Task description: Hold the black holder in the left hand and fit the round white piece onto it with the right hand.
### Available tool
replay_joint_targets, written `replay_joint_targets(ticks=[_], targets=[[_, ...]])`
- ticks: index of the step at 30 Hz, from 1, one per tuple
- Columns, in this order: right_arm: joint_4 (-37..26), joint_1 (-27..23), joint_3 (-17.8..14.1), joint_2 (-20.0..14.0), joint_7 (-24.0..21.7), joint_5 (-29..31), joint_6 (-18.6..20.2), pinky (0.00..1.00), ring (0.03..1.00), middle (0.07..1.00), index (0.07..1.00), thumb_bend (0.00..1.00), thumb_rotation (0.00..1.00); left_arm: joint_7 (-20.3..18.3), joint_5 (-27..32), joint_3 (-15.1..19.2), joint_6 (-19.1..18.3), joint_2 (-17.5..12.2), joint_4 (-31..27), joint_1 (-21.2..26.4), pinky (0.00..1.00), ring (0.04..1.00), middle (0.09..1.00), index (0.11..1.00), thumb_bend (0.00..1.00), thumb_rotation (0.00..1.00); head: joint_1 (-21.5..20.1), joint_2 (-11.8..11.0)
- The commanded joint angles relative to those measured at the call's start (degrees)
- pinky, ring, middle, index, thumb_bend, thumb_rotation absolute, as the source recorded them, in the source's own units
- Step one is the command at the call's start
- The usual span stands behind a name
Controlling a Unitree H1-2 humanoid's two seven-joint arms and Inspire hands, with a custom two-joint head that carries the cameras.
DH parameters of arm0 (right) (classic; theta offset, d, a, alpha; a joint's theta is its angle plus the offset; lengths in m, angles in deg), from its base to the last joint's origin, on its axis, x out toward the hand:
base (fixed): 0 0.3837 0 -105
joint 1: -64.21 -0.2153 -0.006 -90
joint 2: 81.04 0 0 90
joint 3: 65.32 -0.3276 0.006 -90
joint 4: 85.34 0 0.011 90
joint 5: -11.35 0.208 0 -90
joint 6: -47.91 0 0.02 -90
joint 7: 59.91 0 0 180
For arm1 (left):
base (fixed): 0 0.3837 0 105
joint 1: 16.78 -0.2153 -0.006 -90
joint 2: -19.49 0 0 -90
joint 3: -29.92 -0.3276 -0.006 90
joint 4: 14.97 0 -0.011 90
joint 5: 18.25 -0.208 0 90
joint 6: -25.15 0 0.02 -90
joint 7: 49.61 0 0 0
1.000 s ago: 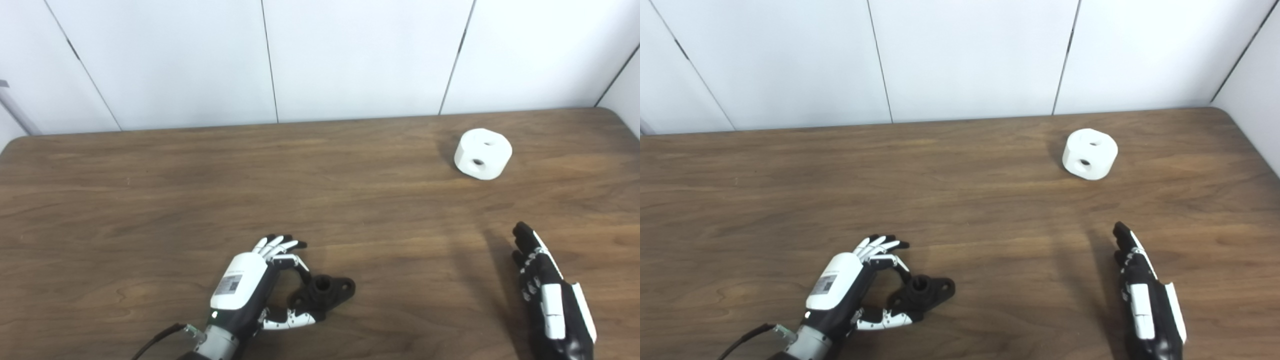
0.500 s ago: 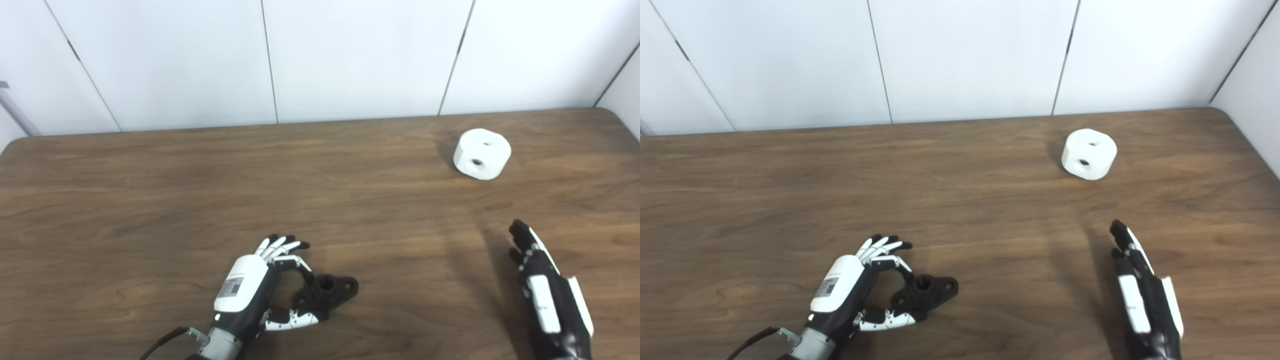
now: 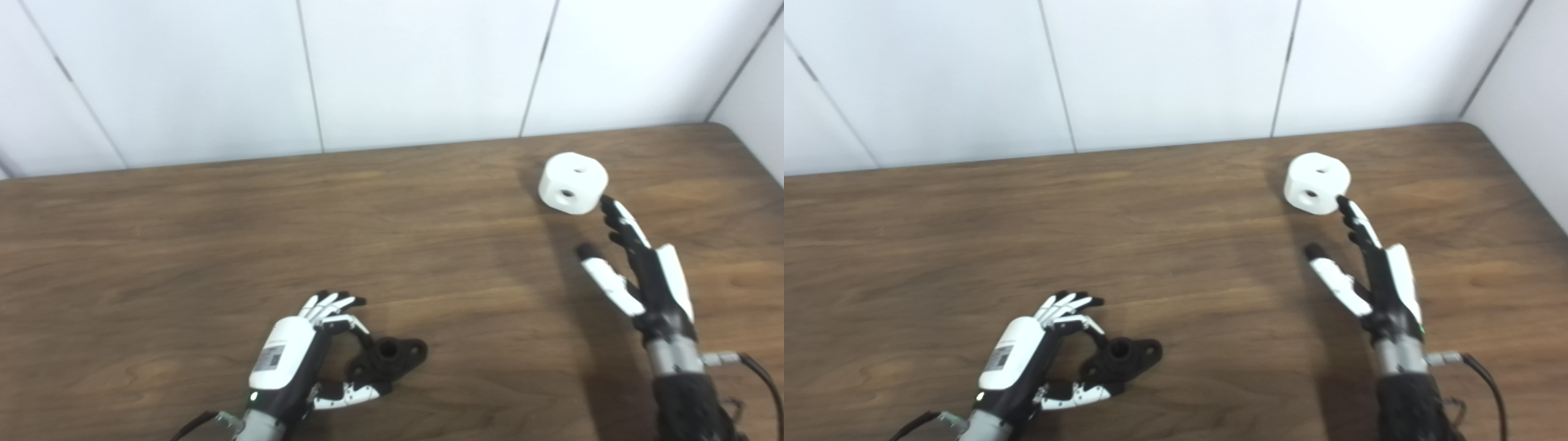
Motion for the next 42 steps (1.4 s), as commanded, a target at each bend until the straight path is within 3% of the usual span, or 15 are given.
replay_joint_targets(ticks=[1, 5, 10, 18, 25, 31, 42], targets=[[-1.99, -4.07, -0.01, -1.95, 0.44, -3.68, 1.26, 0.94, 0.959, 0.96, 0.943, 0.58, 0.69, 0.26, -0.1, 0.13, 0.74, -1.15, 3.14, -1.38, 0.95, 0.907, 0.84, 0.486, 0.52, 0.04, -0.45, -0.03], [-0.24, -8.17, 0.81, -3.04, 0.86, -9.08, 3.78, 0.95, 0.991, 0.963, 0.944, 0.63, 0.54, 0.32, 0.5, 0.77, 1.62, -1.68, 3.44, -1.43, 0.94, 0.908, 0.838, 0.486, 0.52, 0.04, -2.42, -0.43], [1.97, -12.41, 1.33, -4.53, 0.75, -12.71, 5.8, 0.96, 1.0, 0.97, 0.945, 0.65, 0.47, -0.61, 0.96, 1.38, 1.42, -2.16, 3.21, -1.4, 0.94, 0.91, 0.838, 0.486, 0.52, 0.04, -4.31, -0.63], [6.03, -19.07, 2.75, -8.9, -2.22, -16.62, 9.84, 0.97, 1.0, 0.986, 0.941, 0.7, 0.49, -1.22, 1.71, 2.06, 2.34, -2.79, 3.08, -1.36, 0.93, 0.905, 0.83, 0.485, 0.52, 0.04, -7.06, -1.04], [11.75, -24.64, 5.55, -13.44, -6.37, -19.48, 14.1, 0.89, 1.0, 0.973, 0.904, 0.77, 0.44, -1.62, 1.19, 2.34, 2.39, -3.35, 2.82, -1.2, 0.92, 0.906, 0.83, 0.486, 0.52, 0.04, -7.4, -0.32], [14.64, -27.36, 7.66, -15.14, -9.36, -20.64, 17.73, 0.88, 0.994, 0.95, 0.862, 0.82, 0.39, -2.2, 0.94, 2.44, 1.6, -3.2, 1.89, -1.25, 0.9, 0.897, 0.828, 0.486, 0.52, 0.04, -7.49, -0.34], [17.44, -30.22, 9.08, -16.17, -12.98, -20.69, 19.4, 0.84, 0.972, 0.934, 0.815, 0.91, 0.33, -2.68, 1.26, 2.62, 1.39, -3.11, 1.59, -1.13, 0.9, 0.899, 0.828, 0.486, 0.52, 0.04, -7.69, -0.67]])
